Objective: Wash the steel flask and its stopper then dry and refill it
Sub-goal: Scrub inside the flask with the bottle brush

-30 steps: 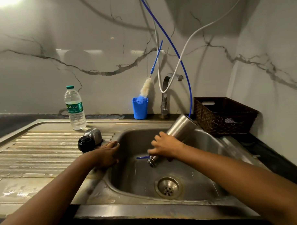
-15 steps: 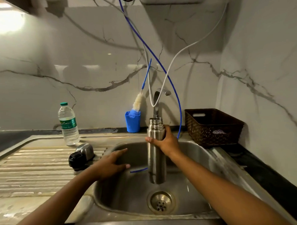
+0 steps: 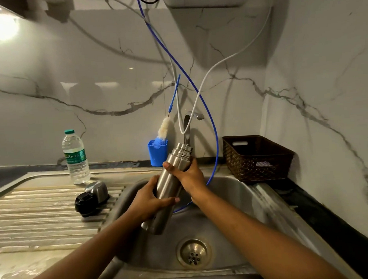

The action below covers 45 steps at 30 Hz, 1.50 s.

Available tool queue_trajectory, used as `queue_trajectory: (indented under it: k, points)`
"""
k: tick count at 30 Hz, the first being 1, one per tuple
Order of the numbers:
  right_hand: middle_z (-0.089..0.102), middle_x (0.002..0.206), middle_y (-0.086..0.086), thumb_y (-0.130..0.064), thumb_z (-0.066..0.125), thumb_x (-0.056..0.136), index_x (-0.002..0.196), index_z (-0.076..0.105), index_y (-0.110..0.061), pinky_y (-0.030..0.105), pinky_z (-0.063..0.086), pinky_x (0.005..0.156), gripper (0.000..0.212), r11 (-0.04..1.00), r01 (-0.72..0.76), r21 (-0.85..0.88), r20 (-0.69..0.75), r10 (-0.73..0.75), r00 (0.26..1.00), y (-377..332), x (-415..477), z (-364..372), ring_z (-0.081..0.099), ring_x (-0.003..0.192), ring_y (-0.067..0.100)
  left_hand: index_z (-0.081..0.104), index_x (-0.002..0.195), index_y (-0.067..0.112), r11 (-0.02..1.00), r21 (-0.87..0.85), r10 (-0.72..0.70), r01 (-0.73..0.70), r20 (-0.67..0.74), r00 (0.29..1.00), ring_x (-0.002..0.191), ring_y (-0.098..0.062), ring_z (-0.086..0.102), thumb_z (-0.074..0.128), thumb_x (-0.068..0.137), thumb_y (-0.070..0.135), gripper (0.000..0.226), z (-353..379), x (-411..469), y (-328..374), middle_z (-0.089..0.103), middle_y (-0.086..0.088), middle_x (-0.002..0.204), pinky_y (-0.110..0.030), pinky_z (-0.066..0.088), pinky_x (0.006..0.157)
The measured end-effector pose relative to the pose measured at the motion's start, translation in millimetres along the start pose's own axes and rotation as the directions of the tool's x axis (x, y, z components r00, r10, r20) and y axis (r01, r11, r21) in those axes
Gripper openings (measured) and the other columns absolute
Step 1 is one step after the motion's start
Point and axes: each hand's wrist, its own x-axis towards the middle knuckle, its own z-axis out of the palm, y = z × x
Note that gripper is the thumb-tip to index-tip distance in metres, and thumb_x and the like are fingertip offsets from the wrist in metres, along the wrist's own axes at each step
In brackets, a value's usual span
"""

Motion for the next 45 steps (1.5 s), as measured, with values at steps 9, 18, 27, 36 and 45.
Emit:
queue_trajectory:
  k: [9, 18, 27, 36, 45]
  points:
    - [0.052, 0.117, -0.003, -0.033, 0.063, 0.087, 0.130, 0.044, -0.020, 0.022, 0.051, 0.074, 0.049, 0.997, 0.069, 0.046, 0.231, -0.078, 0.970, -7.4, 0.2, -1.8, 0.053, 0.108, 0.015, 0.043, 0.134, 0.021, 0.995, -0.101, 0.011, -0.020, -0.085, 0.996, 0.087, -0.008, 0.059, 0.085, 0.057, 0.044, 0.091, -29.1, -0.7, 2.0, 0.059, 0.001, 0.107, -0.020, 0.048, 0.068]
    - [0.055, 0.122, 0.009, -0.012, 0.049, 0.094, 0.119, 0.055, -0.011, 0.035, 0.045, 0.090, 0.027, 0.274, 0.508, -0.817, 0.396, -0.373, 0.839, -44.8, 114.3, 28.1, 0.051, 0.113, 0.024, 0.039, 0.137, 0.016, 0.875, -0.451, -0.273, 0.175, -0.163, 0.948, 0.084, -0.026, 0.061, 0.075, 0.076, 0.028, 0.072, -75.2, 17.0, -25.4, 0.058, -0.013, 0.107, -0.033, 0.050, 0.062]
    - [0.043, 0.138, 0.012, -0.016, 0.050, 0.094, 0.132, 0.044, -0.016, 0.059, 0.013, 0.110, 0.039, -0.713, 0.275, -0.645, 0.543, -0.174, 0.821, -104.9, 222.5, 70.4, 0.032, 0.131, 0.029, 0.042, 0.121, 0.014, 0.780, -0.579, -0.372, 0.240, -0.119, 0.921, 0.093, -0.031, 0.061, 0.075, 0.051, 0.042, 0.082, -79.1, 32.5, -50.5, 0.059, -0.014, 0.105, -0.041, 0.052, 0.075]
    - [0.058, 0.105, 0.016, 0.006, 0.048, 0.085, 0.075, 0.051, 0.001, 0.062, 0.011, 0.112, 0.012, -0.735, 0.253, -0.630, 0.502, -0.137, 0.854, -123.9, 242.8, 47.8, 0.050, 0.109, 0.036, 0.040, 0.115, 0.015, 0.720, -0.672, -0.348, 0.173, -0.134, 0.928, 0.091, -0.029, 0.059, 0.069, 0.064, 0.032, 0.061, -80.6, 32.6, -41.2, 0.057, -0.013, 0.099, -0.038, 0.049, 0.072]
    - [0.063, 0.111, 0.001, -0.011, 0.062, 0.087, 0.105, 0.062, -0.019, 0.055, 0.018, 0.111, 0.019, -0.878, 0.222, -0.424, 0.697, -0.160, 0.698, -111.5, 250.5, 54.3, 0.047, 0.117, 0.028, 0.045, 0.123, 0.017, 0.776, -0.606, -0.309, 0.172, -0.128, 0.943, 0.100, -0.028, 0.061, 0.087, 0.048, 0.042, 0.089, -80.2, 29.0, -41.1, 0.061, -0.013, 0.112, -0.045, 0.049, 0.089]
